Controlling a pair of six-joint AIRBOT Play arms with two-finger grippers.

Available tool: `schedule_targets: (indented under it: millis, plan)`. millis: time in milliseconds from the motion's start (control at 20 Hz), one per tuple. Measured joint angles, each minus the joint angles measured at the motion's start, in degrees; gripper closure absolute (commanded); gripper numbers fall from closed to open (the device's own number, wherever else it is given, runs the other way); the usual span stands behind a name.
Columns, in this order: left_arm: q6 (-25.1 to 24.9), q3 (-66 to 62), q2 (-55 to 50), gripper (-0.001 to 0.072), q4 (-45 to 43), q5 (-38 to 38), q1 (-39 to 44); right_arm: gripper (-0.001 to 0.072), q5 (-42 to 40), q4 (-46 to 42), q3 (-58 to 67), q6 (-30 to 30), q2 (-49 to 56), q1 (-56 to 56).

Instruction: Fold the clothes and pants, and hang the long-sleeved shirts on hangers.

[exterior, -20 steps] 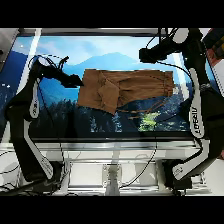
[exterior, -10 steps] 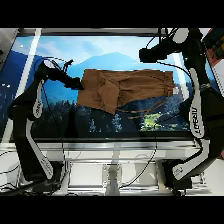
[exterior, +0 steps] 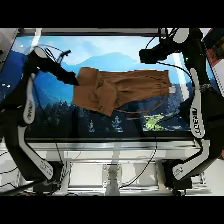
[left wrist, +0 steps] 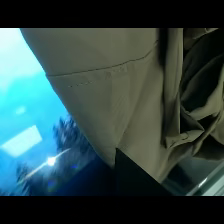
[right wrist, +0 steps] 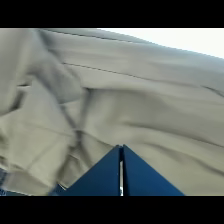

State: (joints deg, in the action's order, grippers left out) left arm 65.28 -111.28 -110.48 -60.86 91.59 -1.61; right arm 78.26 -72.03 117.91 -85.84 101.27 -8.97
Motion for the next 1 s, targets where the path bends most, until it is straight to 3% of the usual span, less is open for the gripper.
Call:
schedule_targets:
  millis: [100,350,650,1000]
  plan:
    - [2.2,0.0,6.5,0.0698,-7.1,1.0,0.6,0.0682,0.9,0.0,0.0,0.0,0.0,0.0]
    - [6.5,1.2,17.2,0.0698,-16.7,-7.5,2.1,0.0683,1.8,0.2,-1.6,0.1,0.0,0.0]
    - [12.3,8.8,20.1,0.0696,-19.0,-14.4,4.0,0.0683,1.0,1.5,-8.2,2.3,0.0,-2.4]
    - [16.4,10.3,23.8,0.0694,-18.5,-18.3,5.6,0.0683,-9.2,2.7,-14.4,3.3,0.7,-7.6]
